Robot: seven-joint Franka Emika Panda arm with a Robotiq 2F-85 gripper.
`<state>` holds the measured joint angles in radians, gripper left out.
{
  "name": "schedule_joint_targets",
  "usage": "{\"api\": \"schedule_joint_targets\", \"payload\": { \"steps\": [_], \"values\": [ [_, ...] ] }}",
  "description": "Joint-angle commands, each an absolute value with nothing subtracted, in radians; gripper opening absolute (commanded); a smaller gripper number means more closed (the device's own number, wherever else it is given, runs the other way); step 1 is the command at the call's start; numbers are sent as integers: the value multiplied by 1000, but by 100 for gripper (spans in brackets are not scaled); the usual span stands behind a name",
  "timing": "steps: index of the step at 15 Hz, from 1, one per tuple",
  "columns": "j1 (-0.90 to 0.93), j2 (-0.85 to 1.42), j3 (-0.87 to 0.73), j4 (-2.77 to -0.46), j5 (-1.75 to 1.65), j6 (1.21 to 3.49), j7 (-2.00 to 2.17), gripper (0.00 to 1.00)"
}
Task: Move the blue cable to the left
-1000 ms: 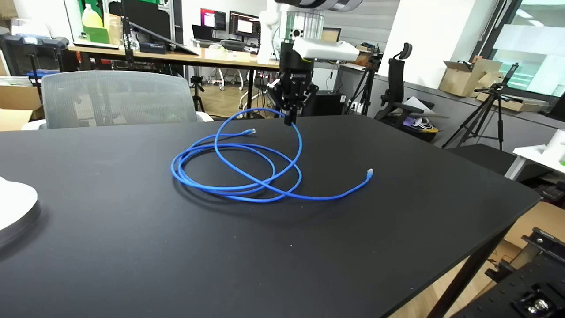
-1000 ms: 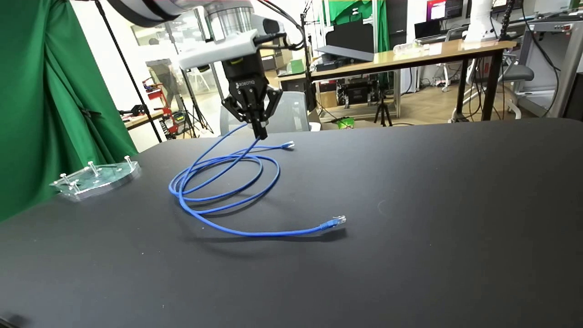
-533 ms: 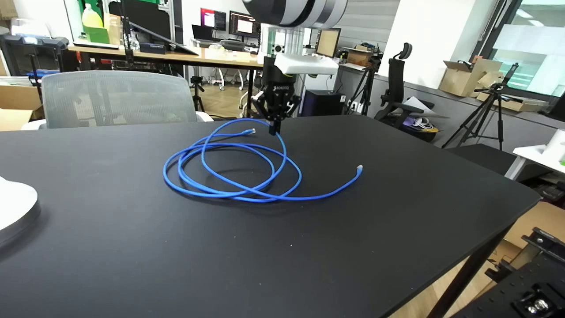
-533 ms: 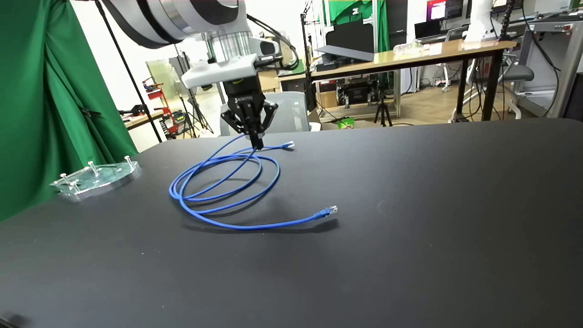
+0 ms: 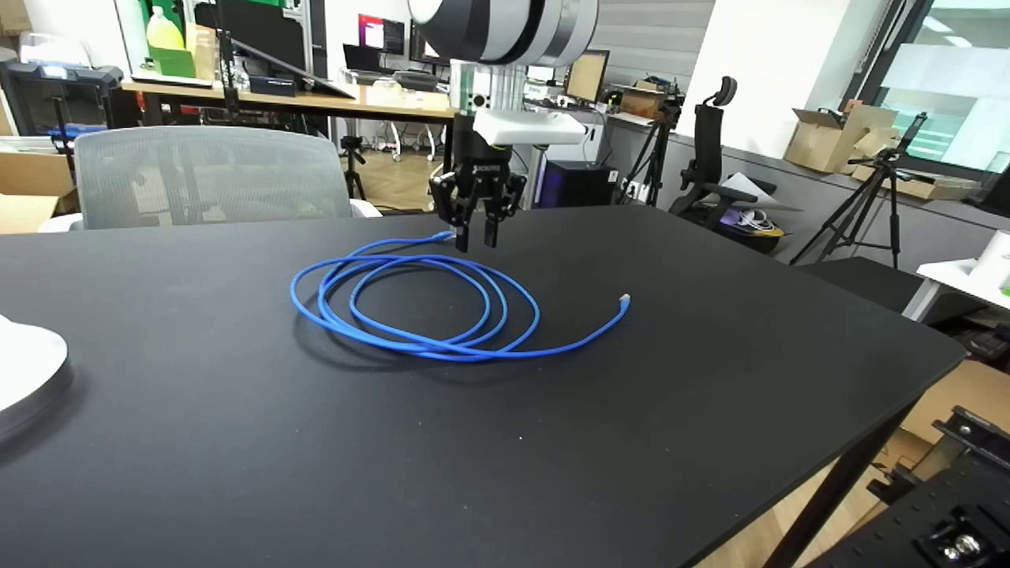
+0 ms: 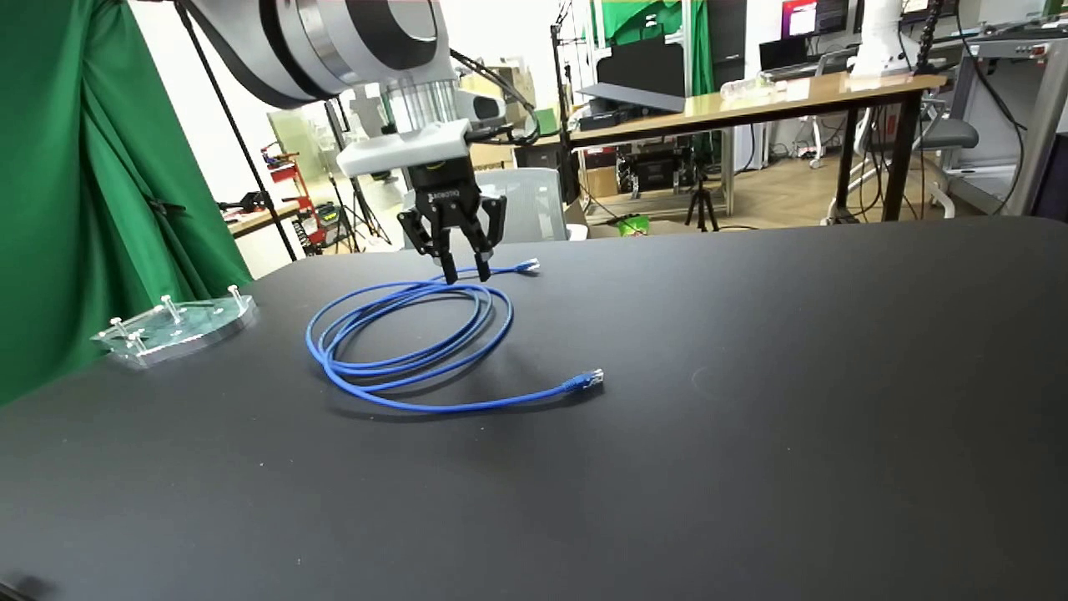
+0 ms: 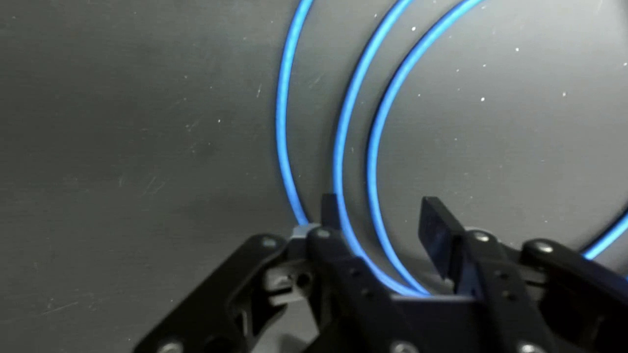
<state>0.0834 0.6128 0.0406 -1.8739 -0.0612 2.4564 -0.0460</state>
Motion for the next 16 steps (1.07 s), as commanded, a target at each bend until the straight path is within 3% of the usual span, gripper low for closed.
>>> {"api": "schedule_joint_targets", "payload": {
  "steps": [1, 4, 5, 16],
  "values": [
    [100, 538, 20, -1937, -94, 2454, -18, 79],
    [108, 460, 6, -2027, -130, 2473, -6, 98],
    [110, 434, 0, -2058, -148, 2471, -2, 100],
    [95, 212, -41, -2346, -231, 2455, 92, 100]
  ]
}}
